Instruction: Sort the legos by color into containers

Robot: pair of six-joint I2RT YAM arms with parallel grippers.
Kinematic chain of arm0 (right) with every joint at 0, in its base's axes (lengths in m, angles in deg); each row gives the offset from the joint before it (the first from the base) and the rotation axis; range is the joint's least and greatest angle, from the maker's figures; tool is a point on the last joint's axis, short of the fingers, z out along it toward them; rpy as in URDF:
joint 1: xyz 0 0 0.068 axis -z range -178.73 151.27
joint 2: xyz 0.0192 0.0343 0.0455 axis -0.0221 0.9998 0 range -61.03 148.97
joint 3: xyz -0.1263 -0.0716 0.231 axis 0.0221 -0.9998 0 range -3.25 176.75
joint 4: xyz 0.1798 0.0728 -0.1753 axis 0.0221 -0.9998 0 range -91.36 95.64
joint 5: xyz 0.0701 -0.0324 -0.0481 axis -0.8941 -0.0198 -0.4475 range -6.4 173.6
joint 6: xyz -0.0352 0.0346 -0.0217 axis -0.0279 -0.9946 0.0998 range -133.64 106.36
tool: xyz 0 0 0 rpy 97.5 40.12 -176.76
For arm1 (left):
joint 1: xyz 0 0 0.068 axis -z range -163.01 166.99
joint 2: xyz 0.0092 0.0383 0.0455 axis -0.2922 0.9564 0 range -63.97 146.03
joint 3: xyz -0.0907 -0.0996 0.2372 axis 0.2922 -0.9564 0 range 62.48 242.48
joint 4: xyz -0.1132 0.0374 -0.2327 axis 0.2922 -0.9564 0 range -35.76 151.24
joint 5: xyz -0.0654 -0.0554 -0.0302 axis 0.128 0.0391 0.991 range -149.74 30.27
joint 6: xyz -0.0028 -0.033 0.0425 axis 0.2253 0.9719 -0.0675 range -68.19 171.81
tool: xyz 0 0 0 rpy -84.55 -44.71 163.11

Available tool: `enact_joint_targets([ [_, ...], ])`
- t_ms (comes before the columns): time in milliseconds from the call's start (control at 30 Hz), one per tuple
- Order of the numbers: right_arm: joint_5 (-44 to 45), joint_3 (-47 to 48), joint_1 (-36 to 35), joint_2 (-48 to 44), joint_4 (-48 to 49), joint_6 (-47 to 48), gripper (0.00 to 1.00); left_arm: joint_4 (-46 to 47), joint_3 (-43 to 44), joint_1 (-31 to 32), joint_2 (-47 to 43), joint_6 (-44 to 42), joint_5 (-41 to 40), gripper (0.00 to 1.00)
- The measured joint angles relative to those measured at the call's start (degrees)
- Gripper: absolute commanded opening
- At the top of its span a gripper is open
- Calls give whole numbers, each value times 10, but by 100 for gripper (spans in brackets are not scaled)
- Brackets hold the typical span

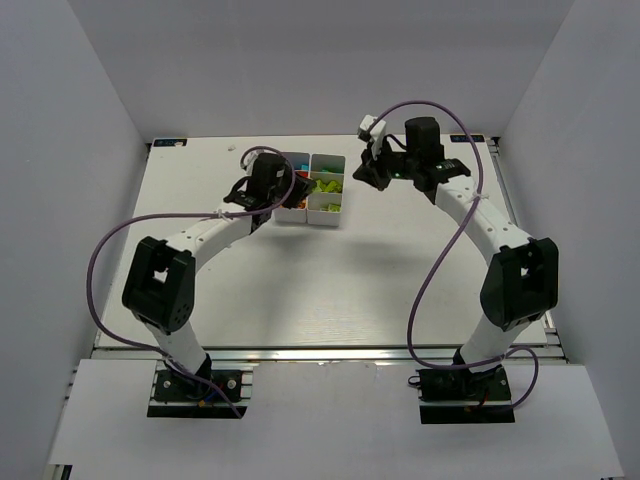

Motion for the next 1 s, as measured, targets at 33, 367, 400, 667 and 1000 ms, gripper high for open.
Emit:
enact_joint_targets([
  [33,0,-2,2,-1,2,-1,7,-15,13,3,9,7,-13,17],
  [367,0,-10,12,-5,9,-13,7,-114,91,31,98,49,-68,21],
  [400,0,-10,12,-5,9,-13,7,-118,96,34,105,51,-71,22],
  [667,0,-18,15,-9,12,-14,7,-133,122,41,125,65,-91,39],
  [1000,-1,-27,19,-17,12,-14,7,-137,122,41,143,75,-95,58],
])
